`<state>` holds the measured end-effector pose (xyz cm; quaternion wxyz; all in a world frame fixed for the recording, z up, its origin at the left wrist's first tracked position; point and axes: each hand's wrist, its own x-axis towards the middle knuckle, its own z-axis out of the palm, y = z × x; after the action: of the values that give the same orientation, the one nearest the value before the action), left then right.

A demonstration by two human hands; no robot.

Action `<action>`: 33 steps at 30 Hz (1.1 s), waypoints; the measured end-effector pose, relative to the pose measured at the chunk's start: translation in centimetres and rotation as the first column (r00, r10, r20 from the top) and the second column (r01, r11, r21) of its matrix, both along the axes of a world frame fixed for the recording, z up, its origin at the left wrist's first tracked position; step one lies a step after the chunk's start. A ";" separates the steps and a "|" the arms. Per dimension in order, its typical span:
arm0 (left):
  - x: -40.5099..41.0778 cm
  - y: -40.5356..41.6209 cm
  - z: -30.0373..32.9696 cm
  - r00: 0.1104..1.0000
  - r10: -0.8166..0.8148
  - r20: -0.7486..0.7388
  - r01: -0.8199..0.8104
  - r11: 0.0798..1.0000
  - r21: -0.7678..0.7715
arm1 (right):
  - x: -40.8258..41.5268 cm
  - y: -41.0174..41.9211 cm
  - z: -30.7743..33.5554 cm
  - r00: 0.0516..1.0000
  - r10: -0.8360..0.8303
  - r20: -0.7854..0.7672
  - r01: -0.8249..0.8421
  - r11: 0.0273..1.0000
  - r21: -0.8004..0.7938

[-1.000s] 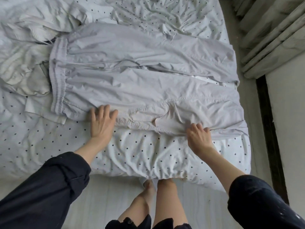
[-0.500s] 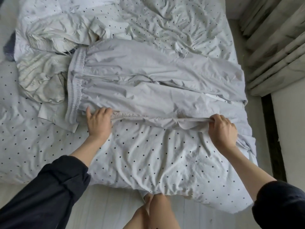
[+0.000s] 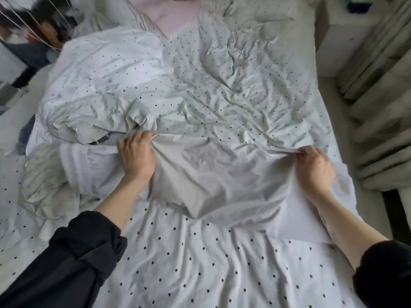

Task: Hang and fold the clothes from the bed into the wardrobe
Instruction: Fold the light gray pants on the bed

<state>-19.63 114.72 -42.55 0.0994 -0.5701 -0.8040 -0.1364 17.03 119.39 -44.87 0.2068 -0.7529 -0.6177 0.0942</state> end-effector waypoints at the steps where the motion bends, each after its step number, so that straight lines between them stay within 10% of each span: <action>1: -0.2 1.4 -0.5 1.000 0.000 -0.012 0.000 1.000 -0.016 | -0.3 1.7 -0.6 1.000 0.009 0.008 -0.009 1.000 -0.029; 19: 2.5 5.7 -7.5 0.949 -0.175 0.261 0.200 0.977 -0.074 | -0.3 2.7 -7.7 0.984 0.035 0.174 0.009 0.969 -0.246; 25: 13.7 1.6 -7.2 0.833 -0.513 0.208 0.551 0.804 -0.223 | 4.5 -5.9 -7.9 0.950 -0.046 0.310 0.169 0.908 -0.384; 33: 23.6 -1.1 -8.8 0.776 -0.599 0.199 0.625 0.684 -0.377 | 11.8 -13.4 -8.0 0.904 -0.225 0.363 0.387 0.792 -0.473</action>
<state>3.93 113.60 -51.39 -0.1019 -0.8085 -0.5796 -0.0014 28.83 106.04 -52.90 -0.0905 -0.8765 -0.4582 0.1165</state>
